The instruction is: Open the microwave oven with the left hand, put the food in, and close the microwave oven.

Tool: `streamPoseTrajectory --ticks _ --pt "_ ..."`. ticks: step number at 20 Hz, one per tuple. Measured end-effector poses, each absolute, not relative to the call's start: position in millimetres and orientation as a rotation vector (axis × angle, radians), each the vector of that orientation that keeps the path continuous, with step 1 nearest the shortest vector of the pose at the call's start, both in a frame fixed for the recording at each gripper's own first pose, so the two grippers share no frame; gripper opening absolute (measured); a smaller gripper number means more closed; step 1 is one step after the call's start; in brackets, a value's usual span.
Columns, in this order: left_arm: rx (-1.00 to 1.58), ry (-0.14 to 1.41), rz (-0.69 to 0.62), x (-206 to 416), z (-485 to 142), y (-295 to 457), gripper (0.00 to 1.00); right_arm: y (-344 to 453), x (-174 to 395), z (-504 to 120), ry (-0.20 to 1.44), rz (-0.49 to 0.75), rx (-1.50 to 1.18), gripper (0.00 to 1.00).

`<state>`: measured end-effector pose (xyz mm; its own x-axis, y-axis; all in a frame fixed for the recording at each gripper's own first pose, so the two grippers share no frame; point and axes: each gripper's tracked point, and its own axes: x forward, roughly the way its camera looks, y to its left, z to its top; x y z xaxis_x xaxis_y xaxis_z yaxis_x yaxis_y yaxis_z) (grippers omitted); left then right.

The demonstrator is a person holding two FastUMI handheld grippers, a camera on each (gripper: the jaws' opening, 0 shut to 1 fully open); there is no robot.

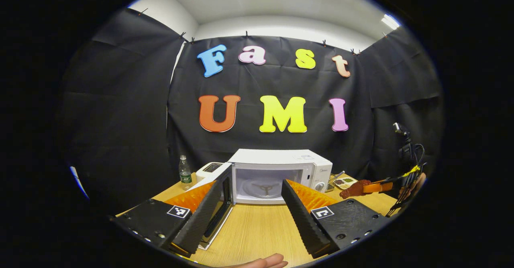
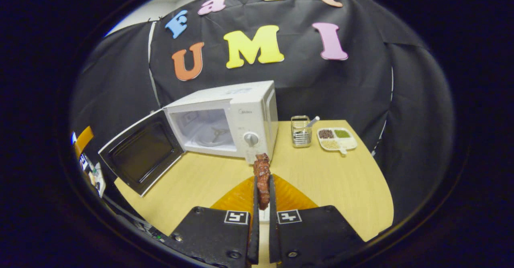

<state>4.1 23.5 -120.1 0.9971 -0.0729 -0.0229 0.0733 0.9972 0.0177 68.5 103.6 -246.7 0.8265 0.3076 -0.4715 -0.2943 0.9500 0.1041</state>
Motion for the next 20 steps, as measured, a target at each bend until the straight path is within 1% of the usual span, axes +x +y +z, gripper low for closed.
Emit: streamPoseTrajectory --ticks 3,6,11,14,17,20 --pt "0.036 0.034 -0.081 2 -132 28 0.93 126 70 -235 0.405 0.266 -0.011 0.13" --pt "0.062 0.051 -0.068 -4 -146 38 0.93 158 75 -238 0.37 0.261 -0.031 0.13" --pt "0.075 0.085 -0.039 -4 -168 58 0.94 219 99 -254 0.354 0.288 -0.051 0.13" --pt "0.072 0.079 -0.006 -6 -164 75 0.94 261 120 -266 0.36 0.319 -0.054 0.13" --pt "0.047 0.046 -0.007 -10 -154 85 0.94 306 144 -281 0.389 0.351 -0.022 0.14" --pt "0.023 0.017 -0.014 -17 -147 92 0.94 346 172 -295 0.408 0.35 -0.016 0.14"
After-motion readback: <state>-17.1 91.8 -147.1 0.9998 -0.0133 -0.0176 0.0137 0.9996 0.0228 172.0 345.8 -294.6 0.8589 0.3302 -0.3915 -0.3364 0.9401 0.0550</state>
